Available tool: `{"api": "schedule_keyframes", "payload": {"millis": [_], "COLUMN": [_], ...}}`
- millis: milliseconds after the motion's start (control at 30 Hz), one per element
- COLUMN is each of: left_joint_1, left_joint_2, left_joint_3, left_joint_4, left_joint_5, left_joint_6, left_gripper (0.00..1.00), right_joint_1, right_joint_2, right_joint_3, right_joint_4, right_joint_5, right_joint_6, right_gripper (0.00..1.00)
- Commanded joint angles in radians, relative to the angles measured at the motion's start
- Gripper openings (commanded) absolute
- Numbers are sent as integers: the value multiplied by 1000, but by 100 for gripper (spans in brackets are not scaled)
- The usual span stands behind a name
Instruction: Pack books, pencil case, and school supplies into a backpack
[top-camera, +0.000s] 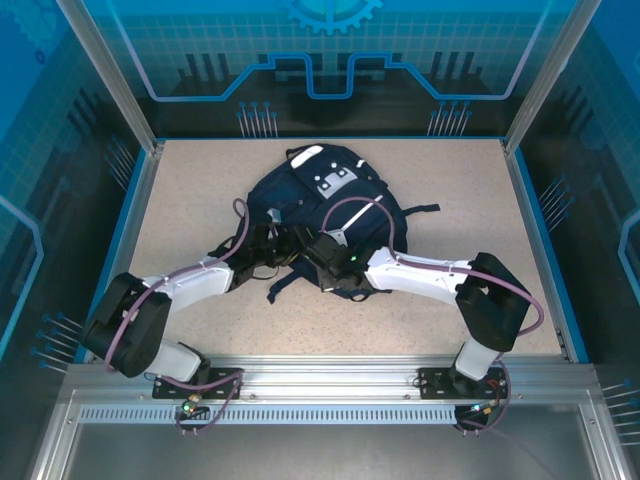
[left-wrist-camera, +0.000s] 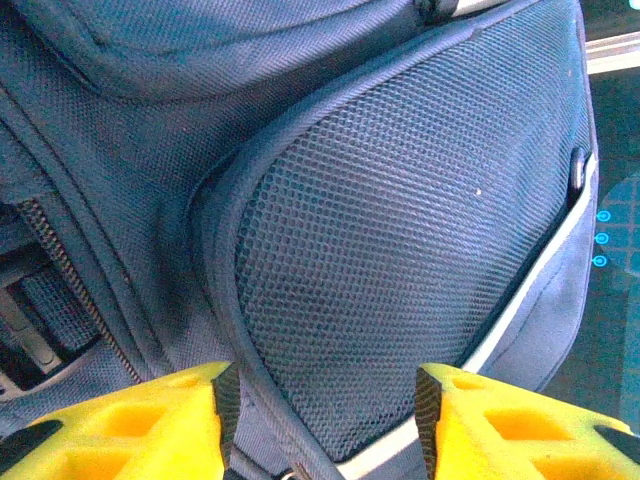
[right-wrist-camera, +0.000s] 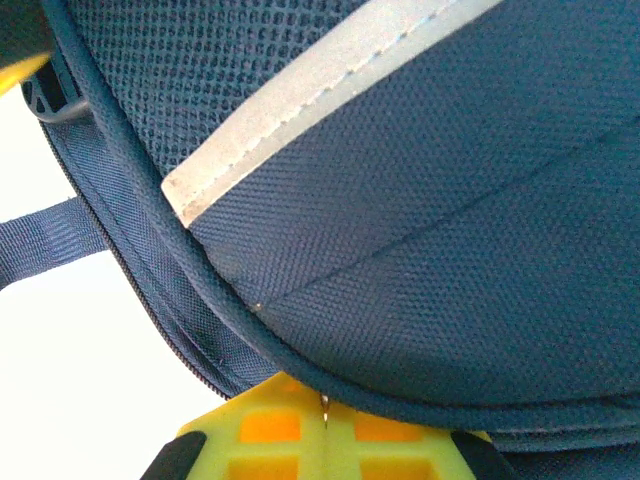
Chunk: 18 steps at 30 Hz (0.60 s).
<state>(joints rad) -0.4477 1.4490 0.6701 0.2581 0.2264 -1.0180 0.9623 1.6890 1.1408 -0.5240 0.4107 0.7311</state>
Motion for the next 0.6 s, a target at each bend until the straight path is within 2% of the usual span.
{"api": "schedule_keyframes", "payload": {"millis": [0,200,300,367,500,567], "left_joint_1": [7,6,6,6,17,26], "left_joint_2": [24,63,87,97,100,93], "left_joint_3": [-5,11,29,37,62,70], "left_joint_4": [33,19,17,1,-71,-96], "left_joint_5": [6,-16,-20,-41,-89,-99], "left_joint_6": [-43,-51,-55,-52,-14,11], "left_gripper": [50,44,31,18,0,0], "right_joint_1": [6,7,6,5,-3,-23], "right_joint_2": [-32,-32,-34,-38,-74,-116], "right_joint_3": [20,19,20,20,1,-33], "right_joint_4": [4,-13,-31,-51,-104,-112], "right_joint_5": [-2,11,31,58,134,162], "right_joint_6": [-13,-6,-6,-9,-29,-60], "right_gripper": [0,0,0,0,0,0]}}
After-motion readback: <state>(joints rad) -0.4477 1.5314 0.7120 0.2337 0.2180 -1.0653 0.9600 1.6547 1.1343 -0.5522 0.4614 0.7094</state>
